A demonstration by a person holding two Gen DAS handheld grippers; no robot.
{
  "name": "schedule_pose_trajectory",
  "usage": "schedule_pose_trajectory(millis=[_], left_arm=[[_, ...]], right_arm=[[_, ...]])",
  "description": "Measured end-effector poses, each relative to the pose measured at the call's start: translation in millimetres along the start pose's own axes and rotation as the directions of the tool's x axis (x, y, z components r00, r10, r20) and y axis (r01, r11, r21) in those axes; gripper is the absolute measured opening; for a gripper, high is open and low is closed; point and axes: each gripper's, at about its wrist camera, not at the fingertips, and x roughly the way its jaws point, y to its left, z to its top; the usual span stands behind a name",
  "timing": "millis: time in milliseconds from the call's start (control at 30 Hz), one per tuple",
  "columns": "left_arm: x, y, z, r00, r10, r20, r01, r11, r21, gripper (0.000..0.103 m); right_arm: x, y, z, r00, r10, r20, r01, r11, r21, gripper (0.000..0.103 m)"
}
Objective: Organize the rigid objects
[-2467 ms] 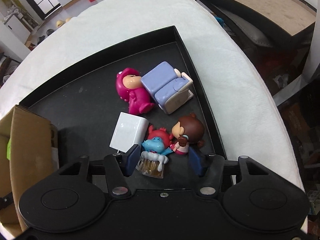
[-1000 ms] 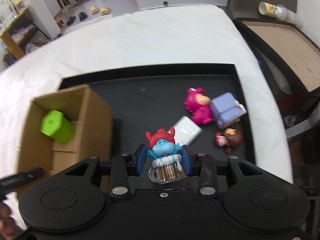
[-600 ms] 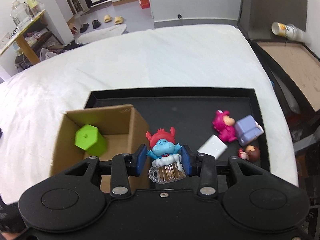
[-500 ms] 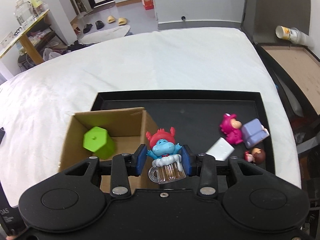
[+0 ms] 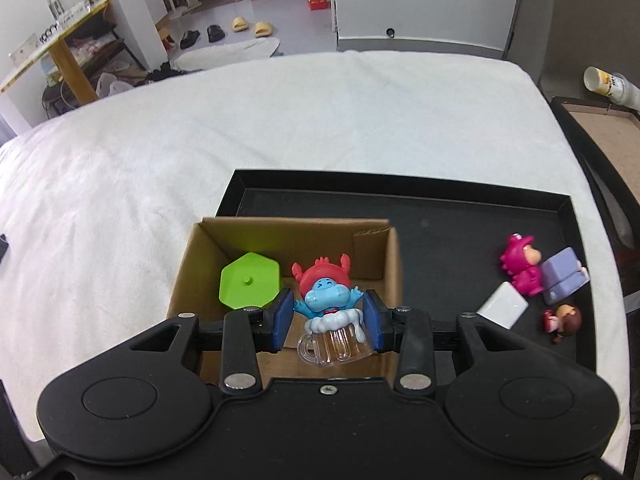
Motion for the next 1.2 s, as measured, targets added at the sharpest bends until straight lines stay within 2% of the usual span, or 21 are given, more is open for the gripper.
schedule_pose_trajectory(millis=[200, 333, 667, 867, 1200], left_arm=[[0.2, 3.8, -0.5, 1.0, -0.02, 0.0, 0.02, 1.0, -0.012, 0.026], [-0.3, 6.1, -0.4, 1.0, -0.027, 0.0, 0.027, 1.0, -0.012, 0.028], [-4.2, 7.4, 0.0, 0.999, -0.032, 0.003, 0.032, 0.999, -0.024, 0.028], [-7.8, 4.6, -0.1, 1.0, -0.008, 0.011, 0.008, 1.0, -0.018, 0.028], [-12.6, -0.1, -0.4, 1.0, 0.018, -0.003, -0.018, 1.0, -0.016, 0.028]], right_arm=[[20.6, 14.6, -1.7, 0.998, -0.066, -0.005, 0.066, 0.997, -0.037, 0.038], [26.1, 19.1, 0.2, 0.994, -0.107, 0.009, 0.107, 0.993, -0.051, 0.045], [8.8, 20.5, -1.9, 0.998, -0.069, 0.013, 0.07, 0.995, -0.066, 0.05], [-10.7, 14.4, -4.2, 0.998, -0.047, 0.037, 0.05, 0.996, -0.075, 0.055], [-37.3, -27.1, -14.5, 0.997, -0.047, 0.054, 0.048, 0.999, -0.014, 0.055]])
